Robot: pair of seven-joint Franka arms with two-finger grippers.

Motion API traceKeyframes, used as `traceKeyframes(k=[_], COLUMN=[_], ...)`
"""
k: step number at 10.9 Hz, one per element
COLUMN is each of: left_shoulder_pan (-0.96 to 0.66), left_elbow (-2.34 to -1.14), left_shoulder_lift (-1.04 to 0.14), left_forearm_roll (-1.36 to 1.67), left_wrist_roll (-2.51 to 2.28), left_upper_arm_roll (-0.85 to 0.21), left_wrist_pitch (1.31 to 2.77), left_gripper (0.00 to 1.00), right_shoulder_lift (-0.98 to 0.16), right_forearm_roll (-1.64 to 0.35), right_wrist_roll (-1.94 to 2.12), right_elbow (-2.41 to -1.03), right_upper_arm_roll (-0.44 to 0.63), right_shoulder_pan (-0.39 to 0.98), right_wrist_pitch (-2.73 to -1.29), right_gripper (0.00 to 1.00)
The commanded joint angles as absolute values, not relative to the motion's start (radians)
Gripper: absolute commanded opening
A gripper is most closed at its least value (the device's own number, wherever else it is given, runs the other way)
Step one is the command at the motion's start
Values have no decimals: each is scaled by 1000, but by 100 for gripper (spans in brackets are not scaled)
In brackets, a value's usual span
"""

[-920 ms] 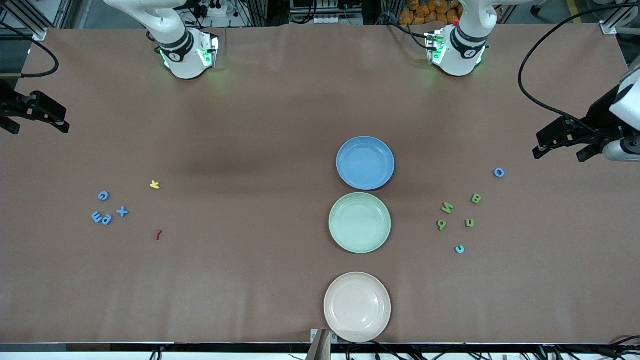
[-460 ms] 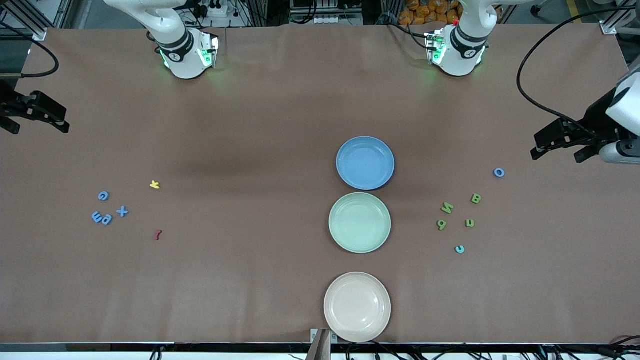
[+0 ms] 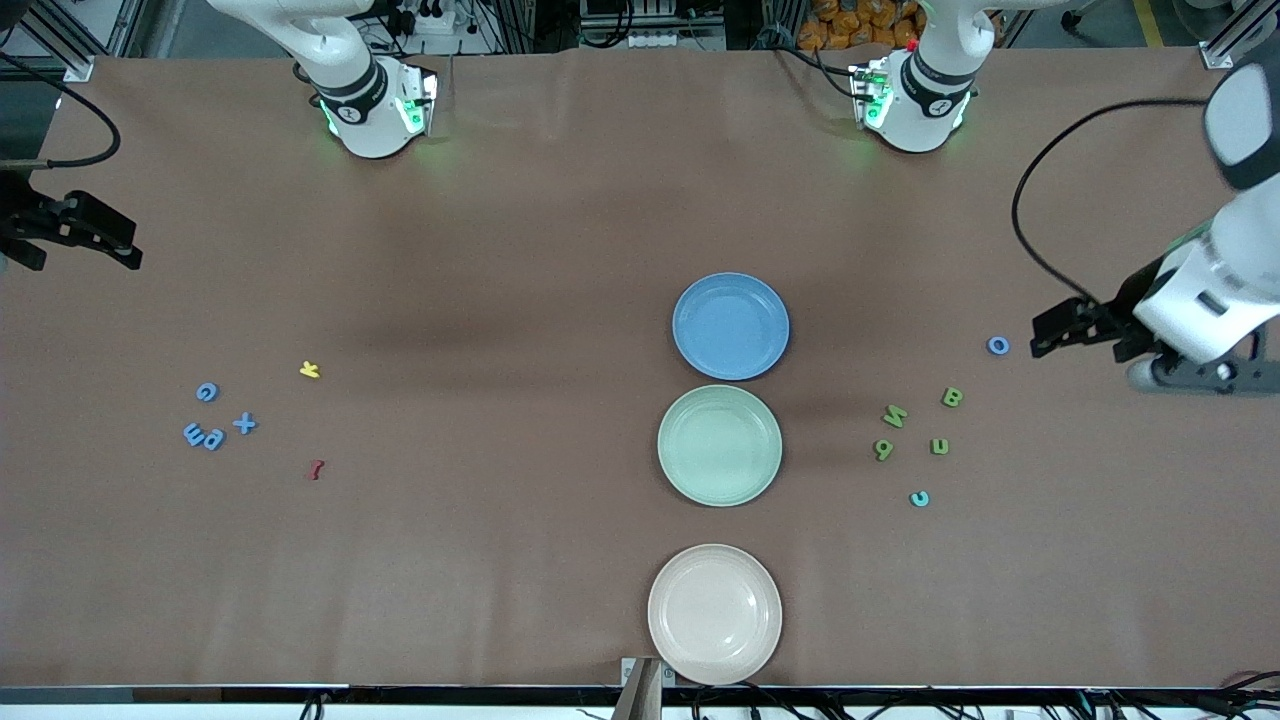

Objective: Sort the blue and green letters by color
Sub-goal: 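Move the left gripper to the green letters while the right gripper reaches blue letters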

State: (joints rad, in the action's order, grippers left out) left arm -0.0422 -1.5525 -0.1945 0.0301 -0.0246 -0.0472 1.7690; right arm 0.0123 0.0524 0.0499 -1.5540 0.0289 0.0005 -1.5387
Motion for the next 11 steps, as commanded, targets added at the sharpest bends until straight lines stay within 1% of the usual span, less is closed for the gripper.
traceKeyframes(k=[1,2,4,6,7,9,10,11], left_shoulder_pan=[-35,-37,-29,-8,6,21,21,21], left_elbow=[-1648,-1742,-1891,-2009,-2049,-2089,-2097,-2105], left_shoulder_lift=[-238,-227,-236,-274,-306,-371,-397,-408], left_forearm_roll=[2,0,0,0,0,0,0,0], left_wrist_roll=[44,67,157,271,325,382,383,387], left_upper_arm_roll=[-61,-61,-61,-61,-61,-61,-61,-63], left_wrist_pitch=[1911,2009,2202,2388,2446,2532,2554,2577], left_gripper=[100,100,100,100,100,100,100,100], right_shoulder_lift=[20,18,15,-17,-46,-93,-138,-185], right_forearm_roll=[51,51,51,51,51,52,51,51], right_wrist_roll=[67,80,167,182,211,309,339,359], right_elbow=[-1635,-1666,-1753,-1819,-1856,-1957,-1971,-1965], right_upper_arm_roll=[26,28,28,29,29,31,31,29], right_shoulder_pan=[-49,-67,-118,-168,-196,-265,-287,-305], right_wrist_pitch=[-1589,-1617,-1707,-1784,-1837,-2041,-2098,-2114], right_gripper=[100,100,100,100,100,100,100,100])
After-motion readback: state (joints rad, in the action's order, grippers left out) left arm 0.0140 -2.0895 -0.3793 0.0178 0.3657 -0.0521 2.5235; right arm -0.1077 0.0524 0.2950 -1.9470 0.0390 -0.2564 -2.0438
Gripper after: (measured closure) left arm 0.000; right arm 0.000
